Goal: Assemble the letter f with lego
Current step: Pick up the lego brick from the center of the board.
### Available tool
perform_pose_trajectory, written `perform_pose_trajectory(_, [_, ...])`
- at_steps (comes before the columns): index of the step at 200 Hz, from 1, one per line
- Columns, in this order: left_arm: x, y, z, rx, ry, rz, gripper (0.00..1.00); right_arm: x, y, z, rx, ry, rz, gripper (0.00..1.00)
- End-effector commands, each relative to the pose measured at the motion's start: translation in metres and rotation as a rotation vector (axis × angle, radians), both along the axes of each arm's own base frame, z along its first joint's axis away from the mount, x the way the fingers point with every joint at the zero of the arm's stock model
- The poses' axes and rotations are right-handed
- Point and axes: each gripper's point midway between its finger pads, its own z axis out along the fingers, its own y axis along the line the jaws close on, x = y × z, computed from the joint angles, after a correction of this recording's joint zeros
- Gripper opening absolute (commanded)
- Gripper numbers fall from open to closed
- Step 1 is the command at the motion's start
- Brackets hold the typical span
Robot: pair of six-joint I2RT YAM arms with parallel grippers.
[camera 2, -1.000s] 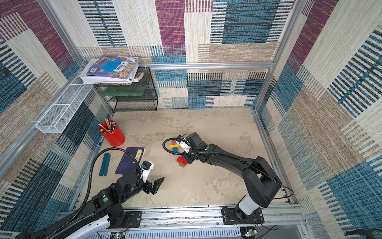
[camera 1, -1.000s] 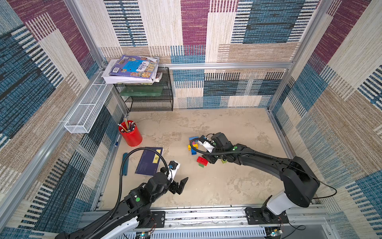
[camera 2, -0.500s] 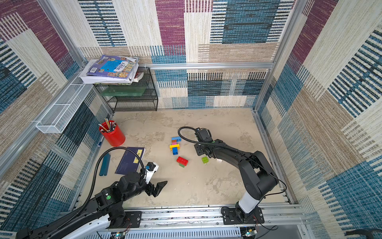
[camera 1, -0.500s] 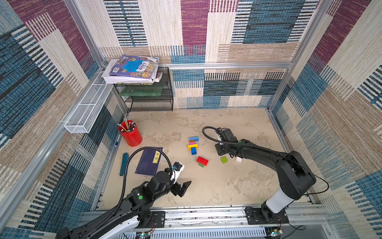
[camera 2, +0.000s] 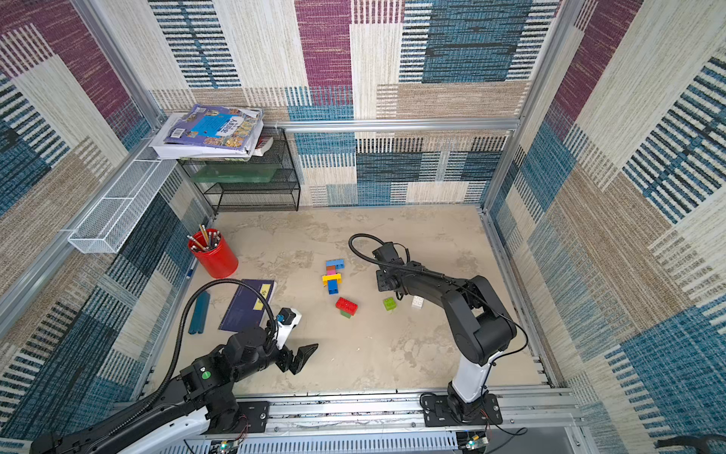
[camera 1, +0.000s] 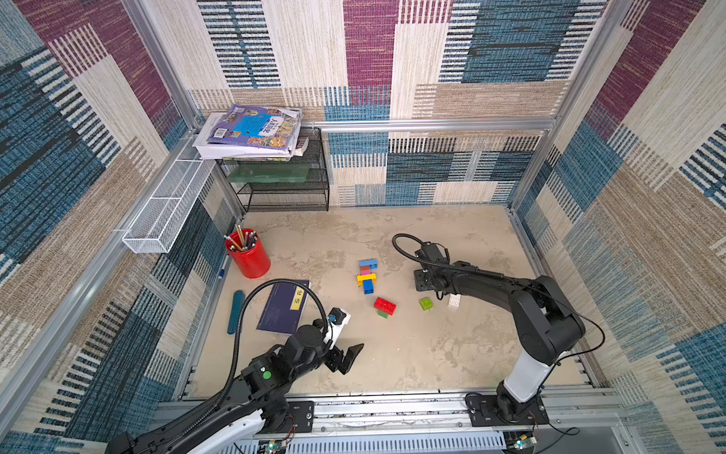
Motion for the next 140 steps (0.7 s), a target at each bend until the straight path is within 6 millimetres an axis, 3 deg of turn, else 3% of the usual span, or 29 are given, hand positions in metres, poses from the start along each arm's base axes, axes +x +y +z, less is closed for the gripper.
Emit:
perform_pose_trajectory(1, [0.002,-0.003,0.007,-0.015,-0.028,-0.006,0.99,0.005,-0.008,-0.001,-0.013,-0.009,-0.049,0.6])
perform_pose_trajectory(46, [0.002,-0.003,0.007,-0.015,-0.029,-0.005,0.99,0.006,-0.017,-0.007,-0.01,0.004,-0.064,0.6])
perform_pose_trajectory(140, [0.004,-0.002,0.007,-0.013,-0.029,0.003,0.99,0.012,-0.014,-0.012,0.031,0.027,-0.026,0.49])
